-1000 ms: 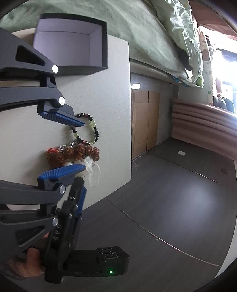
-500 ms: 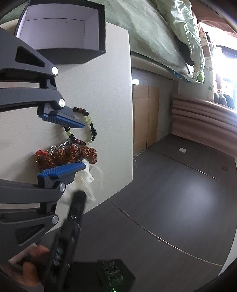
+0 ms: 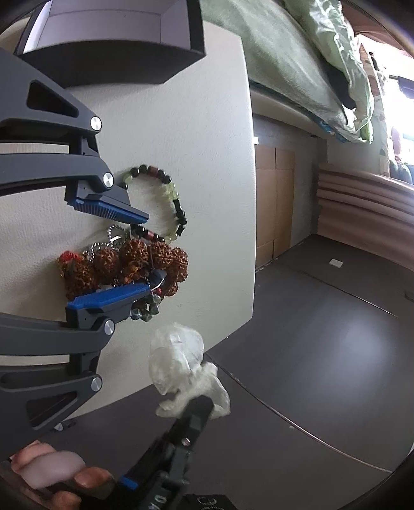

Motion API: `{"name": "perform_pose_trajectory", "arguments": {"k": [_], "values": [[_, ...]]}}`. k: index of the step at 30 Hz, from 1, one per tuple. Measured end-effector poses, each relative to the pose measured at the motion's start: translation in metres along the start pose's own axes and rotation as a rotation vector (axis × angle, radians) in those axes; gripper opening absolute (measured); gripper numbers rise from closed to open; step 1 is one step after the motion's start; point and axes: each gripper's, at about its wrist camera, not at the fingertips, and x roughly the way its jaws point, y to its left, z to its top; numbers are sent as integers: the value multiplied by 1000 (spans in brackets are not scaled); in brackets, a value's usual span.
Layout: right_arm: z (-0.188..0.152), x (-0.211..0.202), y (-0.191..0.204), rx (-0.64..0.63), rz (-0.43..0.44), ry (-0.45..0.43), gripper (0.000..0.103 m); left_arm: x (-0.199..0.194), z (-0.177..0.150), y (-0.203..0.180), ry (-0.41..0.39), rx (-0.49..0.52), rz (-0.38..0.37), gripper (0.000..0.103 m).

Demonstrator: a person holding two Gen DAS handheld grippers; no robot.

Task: Organize jewelry
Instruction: 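Grasp the white tissue with the right gripper while the left grasps the brown rudraksha bracelet, then lift the rudraksha bracelet with the left gripper over the black box while the right holds the tissue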

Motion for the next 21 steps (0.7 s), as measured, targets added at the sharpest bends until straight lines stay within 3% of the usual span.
{"name": "perform_pose_trajectory", "arguments": {"k": [2,3,21], "values": [[-1,5,-3,8,-8,20,7,2,0,-1,9,1,-17,24],[-1,6,-2,9,-9,22,7,3,0,-1,13,-1,-18,22],[1,0,-7,33,18,2,7,-56,6,-58,-89,147,-15,17]]}}
